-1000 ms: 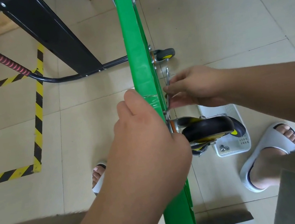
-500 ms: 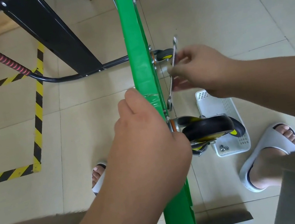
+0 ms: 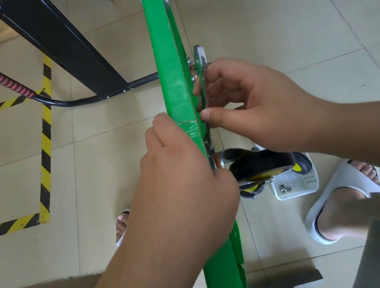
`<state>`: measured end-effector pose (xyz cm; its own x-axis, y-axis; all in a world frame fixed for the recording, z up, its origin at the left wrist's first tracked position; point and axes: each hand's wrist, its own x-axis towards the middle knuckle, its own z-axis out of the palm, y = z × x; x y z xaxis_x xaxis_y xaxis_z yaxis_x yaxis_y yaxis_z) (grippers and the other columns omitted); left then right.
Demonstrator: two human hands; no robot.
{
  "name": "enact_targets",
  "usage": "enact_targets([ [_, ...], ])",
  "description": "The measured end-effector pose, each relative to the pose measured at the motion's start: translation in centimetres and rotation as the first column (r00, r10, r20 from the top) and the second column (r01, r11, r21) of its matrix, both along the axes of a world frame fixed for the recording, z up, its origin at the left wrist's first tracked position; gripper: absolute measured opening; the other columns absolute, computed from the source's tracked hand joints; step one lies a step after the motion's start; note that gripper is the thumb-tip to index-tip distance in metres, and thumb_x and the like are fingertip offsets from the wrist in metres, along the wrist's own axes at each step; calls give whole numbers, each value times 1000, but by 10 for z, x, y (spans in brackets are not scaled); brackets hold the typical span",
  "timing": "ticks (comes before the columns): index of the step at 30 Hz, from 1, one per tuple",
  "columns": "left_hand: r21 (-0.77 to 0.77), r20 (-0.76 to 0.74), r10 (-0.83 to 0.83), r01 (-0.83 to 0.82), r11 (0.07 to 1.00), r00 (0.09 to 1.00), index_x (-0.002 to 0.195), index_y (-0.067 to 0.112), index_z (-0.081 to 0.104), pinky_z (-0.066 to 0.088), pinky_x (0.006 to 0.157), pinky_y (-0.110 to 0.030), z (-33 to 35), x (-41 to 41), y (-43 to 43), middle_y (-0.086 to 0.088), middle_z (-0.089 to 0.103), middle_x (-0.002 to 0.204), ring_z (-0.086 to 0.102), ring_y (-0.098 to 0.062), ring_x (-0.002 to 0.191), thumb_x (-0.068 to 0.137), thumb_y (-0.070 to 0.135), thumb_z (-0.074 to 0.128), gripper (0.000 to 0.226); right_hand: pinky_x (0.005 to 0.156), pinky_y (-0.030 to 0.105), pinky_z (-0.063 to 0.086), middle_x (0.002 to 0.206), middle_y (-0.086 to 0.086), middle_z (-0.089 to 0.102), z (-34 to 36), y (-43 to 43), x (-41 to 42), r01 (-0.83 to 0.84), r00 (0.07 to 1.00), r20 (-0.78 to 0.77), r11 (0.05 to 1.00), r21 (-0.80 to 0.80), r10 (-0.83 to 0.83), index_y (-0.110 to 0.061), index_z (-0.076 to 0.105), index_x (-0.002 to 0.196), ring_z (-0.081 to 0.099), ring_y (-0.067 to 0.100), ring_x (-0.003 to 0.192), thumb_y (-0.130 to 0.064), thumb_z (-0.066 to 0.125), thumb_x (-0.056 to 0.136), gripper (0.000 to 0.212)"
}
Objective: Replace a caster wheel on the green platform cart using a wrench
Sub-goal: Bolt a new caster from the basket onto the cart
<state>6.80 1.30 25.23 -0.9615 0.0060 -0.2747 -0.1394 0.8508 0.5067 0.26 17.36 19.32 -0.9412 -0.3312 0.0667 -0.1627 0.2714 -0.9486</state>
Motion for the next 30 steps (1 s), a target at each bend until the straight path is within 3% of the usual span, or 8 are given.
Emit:
enact_targets([
  [12,-25,-39,-5,4,1000,999,115,24,33,30,54,-27,3,0,4,1,45,105,56,-25,81,87,27,68,45,78,40,62,99,-1,66,-4,0,7,-71,993,-89,995,74,77,-26,58,107,67,18,98,-11,71,93,24],
  [17,-23,-6,-4,3,1000,1000,117,28,30,33,55,-31,3,-1,2,6,42,103,55,-22,83,86,28,67,48,79,47,61,98,2,67,-11,-1,0,-20,999,-30,998,62,22,-19,59,113,70,21,94,-15,71,93,24],
  [21,5,2,3,-3,1000,1000,117,29,29,43,58,-34,0,-1,-1,9,41,101,56,-20,82,86,29,69,50,81,47,63,99,17,70,-21,-3,-22,72,977,202,996,-44,-62,-7,60,122,74,34,88,-11,68,96,27],
  [25,15,5,4,-5,1000,1000,117,29,29,43,57,-32,-1,0,-1,8,42,101,57,-20,82,87,28,68,49,83,44,64,109,32,69,-32,-7,-41,137,874,480,986,-94,-76,6,61,119,74,41,93,-7,65,98,25],
  [28,4,7,-6,6,1000,1000,118,29,29,39,56,-31,-1,-1,-2,9,40,100,55,-19,81,87,29,68,49,87,42,63,112,32,70,-43,-9,-46,175,760,645,980,-89,-78,13,60,118,74,39,98,-6,62,100,27],
  [30,13,12,-5,5,1000,1000,117,29,29,38,57,-32,-1,-1,-2,9,40,100,55,-19,82,87,28,68,48,89,40,62,109,28,73,-51,-9,-46,224,635,768,970,-89,-76,14,61,115,76,35,96,-5,61,100,25],
])
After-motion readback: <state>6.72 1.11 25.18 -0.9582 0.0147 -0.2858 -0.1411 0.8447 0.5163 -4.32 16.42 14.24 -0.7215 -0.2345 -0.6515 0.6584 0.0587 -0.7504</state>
